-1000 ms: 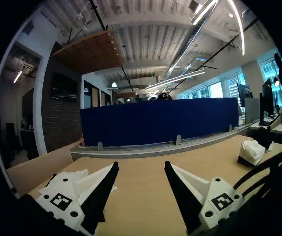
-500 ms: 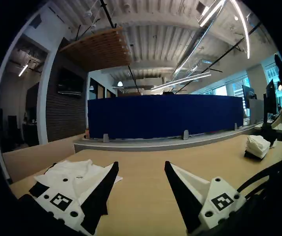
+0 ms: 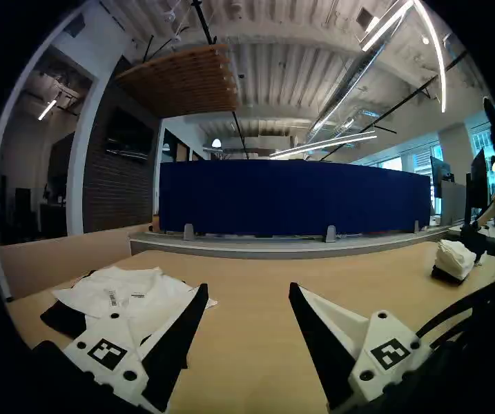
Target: Fold towel
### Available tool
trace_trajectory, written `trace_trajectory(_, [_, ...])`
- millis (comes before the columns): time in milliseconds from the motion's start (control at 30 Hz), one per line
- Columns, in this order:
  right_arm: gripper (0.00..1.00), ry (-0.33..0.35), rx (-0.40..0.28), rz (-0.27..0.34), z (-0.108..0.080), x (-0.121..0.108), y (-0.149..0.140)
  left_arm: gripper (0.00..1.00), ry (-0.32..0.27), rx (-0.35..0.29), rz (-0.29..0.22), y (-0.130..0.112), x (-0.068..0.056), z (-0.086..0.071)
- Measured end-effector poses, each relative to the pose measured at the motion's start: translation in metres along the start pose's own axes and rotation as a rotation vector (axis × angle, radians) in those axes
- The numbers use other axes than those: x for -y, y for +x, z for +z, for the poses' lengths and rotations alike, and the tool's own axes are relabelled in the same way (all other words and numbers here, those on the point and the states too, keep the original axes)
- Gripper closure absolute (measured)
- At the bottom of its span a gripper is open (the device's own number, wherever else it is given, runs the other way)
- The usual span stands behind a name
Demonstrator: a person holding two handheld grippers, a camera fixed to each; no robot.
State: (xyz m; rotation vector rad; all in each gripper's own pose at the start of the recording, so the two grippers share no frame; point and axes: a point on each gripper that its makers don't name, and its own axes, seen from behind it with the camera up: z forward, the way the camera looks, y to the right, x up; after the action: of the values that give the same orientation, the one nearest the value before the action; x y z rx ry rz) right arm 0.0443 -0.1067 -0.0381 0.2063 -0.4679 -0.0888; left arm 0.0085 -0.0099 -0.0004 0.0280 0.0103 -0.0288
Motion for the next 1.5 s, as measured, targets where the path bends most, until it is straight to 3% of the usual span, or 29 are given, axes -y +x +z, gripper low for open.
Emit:
trace_trajectory(700, [0.00,-0.007,-0.015,0.017,-0.005,-0.012,0.002,0.14,-0.002,0.011,0.027,-0.008,-0.002,0.001])
trace_trajectory(833, [0.00,-0.006,-0.039,0.031,-0.009,-0.015,0.009,0.04,-0.002,0.011,0.028,-0.008,-0.002,0.000])
trace_trajectory(1000, [0.00,-0.003,-0.080,0.050,-0.017,-0.022,0.021,0.02,-0.003,0.010,0.028,-0.008,-0.002,-0.001])
trace_trajectory(1200, [0.00,-0.035,-0.130,0.070,-0.034,-0.043,0.033,0.02,-0.003,0.010,0.029,-0.008,-0.002,-0.001])
trace_trajectory(1500, [0.00,-0.105,-0.211,0.137,-0.058,-0.093,0.037,0.02,-0.003,0.010,0.029,-0.007,-0.001,-0.001])
